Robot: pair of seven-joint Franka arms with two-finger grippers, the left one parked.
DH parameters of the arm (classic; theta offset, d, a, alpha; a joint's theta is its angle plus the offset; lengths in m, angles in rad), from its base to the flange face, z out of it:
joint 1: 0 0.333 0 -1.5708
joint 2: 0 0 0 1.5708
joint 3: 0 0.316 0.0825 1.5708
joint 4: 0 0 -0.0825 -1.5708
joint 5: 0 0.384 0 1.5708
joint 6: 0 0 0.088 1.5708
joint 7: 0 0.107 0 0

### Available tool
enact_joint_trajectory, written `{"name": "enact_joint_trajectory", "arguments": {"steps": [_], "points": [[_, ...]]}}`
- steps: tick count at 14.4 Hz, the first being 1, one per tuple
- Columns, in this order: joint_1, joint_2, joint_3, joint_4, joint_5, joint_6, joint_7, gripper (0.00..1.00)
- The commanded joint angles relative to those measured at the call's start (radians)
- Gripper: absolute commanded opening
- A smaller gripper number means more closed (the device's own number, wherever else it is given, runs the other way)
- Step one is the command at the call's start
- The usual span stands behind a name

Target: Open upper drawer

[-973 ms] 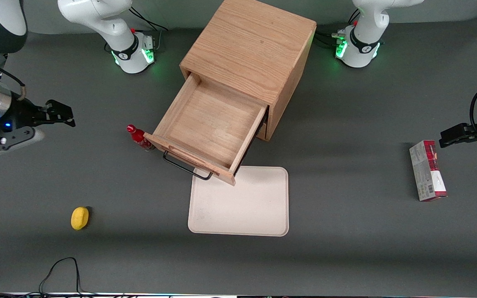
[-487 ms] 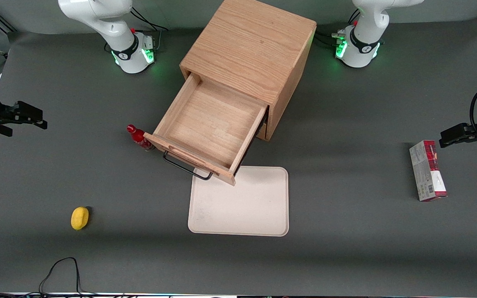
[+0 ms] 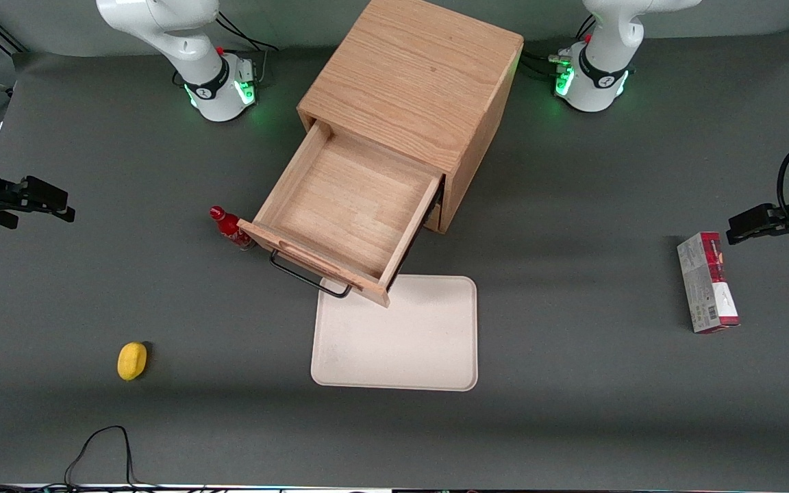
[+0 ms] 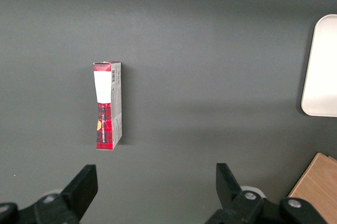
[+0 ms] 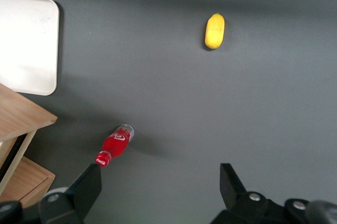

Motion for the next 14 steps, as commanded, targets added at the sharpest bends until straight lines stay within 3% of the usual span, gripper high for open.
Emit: {"name": "enact_joint_trajectory", "arguments": {"steps": [1,6,14], "points": [[-0.005,-0.031,0.005,-0.036,-0.023,0.030,0.027,1.00],[0.000,-0.018,0.007,-0.021,-0.060,0.032,0.016,1.00],[0.020,-0.011,-0.004,-0.018,-0.063,0.029,0.021,1.00]]}}
